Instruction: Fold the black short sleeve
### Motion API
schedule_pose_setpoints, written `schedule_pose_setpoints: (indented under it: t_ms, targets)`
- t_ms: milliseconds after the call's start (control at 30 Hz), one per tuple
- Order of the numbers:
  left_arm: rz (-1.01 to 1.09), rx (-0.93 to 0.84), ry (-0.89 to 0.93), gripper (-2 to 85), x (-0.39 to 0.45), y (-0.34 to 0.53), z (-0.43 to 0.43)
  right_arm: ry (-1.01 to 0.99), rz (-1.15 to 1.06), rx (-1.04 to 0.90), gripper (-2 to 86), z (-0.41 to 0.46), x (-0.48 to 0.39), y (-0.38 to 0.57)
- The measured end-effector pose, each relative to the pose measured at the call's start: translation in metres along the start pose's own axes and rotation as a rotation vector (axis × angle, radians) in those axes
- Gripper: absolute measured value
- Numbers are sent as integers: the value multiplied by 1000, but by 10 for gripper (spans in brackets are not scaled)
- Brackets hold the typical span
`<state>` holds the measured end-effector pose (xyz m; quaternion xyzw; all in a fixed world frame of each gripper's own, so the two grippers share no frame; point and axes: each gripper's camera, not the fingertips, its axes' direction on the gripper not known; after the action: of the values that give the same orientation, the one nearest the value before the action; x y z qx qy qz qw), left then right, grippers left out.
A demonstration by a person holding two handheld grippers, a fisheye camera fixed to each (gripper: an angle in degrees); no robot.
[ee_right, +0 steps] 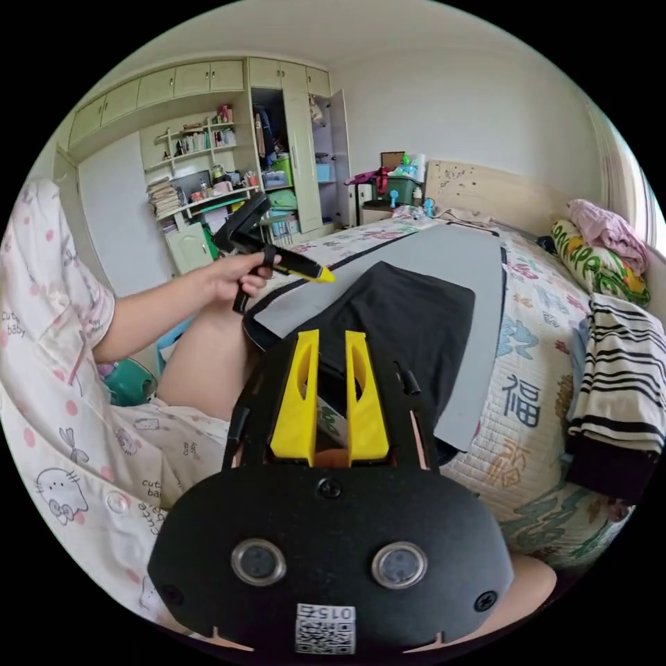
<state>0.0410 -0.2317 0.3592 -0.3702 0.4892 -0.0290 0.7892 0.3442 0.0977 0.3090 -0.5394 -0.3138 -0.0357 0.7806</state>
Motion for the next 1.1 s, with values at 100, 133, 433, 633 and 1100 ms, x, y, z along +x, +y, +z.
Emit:
schedule_pose_setpoints:
  t_ms: [100, 133, 433, 633, 1100]
  targets:
    - [3, -11, -40, 72, 20, 63, 5, 41, 46, -34, 68, 3, 26, 9]
    - [25, -11, -48, 75, 30, 78, 8, 57, 55, -40, 68, 2, 32, 12]
    - [231, -39, -36, 82, 93, 102, 38, 190, 28, -180, 79, 35, 59, 34]
    - [281, -88, -153, 53, 121, 106, 57, 144, 46, -231, 77, 78, 73, 42]
    - [259, -111, -217, -6, 181, 106, 62, 217, 7, -315, -9, 139, 69, 54]
